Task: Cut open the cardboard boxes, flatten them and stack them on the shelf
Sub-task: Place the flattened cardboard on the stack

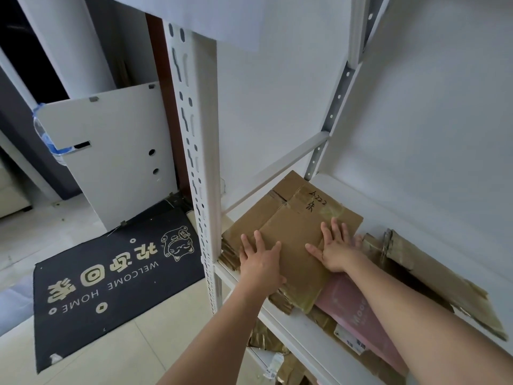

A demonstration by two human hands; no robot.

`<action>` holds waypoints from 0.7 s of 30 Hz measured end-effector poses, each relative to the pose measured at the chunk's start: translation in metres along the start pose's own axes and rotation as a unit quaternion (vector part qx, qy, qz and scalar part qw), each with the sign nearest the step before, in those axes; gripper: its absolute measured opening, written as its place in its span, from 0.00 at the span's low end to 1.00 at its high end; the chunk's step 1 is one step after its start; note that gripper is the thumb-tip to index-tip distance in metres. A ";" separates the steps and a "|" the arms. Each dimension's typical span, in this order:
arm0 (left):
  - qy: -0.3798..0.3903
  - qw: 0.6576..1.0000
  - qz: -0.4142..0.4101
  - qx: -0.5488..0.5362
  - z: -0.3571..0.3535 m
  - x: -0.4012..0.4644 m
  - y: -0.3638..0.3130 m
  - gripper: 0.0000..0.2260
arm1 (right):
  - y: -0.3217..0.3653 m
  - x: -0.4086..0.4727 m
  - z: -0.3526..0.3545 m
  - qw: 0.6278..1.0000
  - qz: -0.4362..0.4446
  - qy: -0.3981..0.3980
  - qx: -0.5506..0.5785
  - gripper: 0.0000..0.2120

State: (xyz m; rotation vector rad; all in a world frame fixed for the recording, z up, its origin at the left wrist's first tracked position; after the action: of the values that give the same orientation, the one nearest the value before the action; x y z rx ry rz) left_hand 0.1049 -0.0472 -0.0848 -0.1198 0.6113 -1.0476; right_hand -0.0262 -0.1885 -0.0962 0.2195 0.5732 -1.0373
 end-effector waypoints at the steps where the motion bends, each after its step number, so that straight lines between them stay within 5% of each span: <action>1: -0.001 1.000 0.001 0.008 0.004 -0.002 -0.003 0.36 | 0.001 -0.003 0.006 1.000 -0.004 -0.007 -0.008 0.41; 6: -0.022 0.999 -0.040 -0.005 0.031 -0.015 -0.023 0.30 | 0.006 -0.036 0.048 0.987 0.025 -0.157 -0.004 0.37; 12: -0.091 0.990 -0.104 -0.004 0.062 -0.047 -0.055 0.38 | -0.007 -0.110 0.068 0.954 0.007 -0.299 0.010 0.34; 21: -0.110 0.946 -0.299 0.063 0.028 -0.134 -0.147 0.31 | -0.085 -0.262 0.005 0.930 -0.152 -0.318 0.107 0.32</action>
State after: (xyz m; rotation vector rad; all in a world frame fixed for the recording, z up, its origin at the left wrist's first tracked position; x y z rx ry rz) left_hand -0.0415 -0.0151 0.0496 -0.3198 0.3018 -1.6321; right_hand -0.1965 -0.0377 0.0587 -0.0262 -0.1038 -1.3914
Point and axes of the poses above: each hand's wrist, its own x-axis towards the middle knuckle, its own z-axis out of the back of the hand, y = z × x, the point moved 7 cm from there along x, towards the middle knuckle, and after that the axes turned 3 degrees about z, right-handed, at the moved point
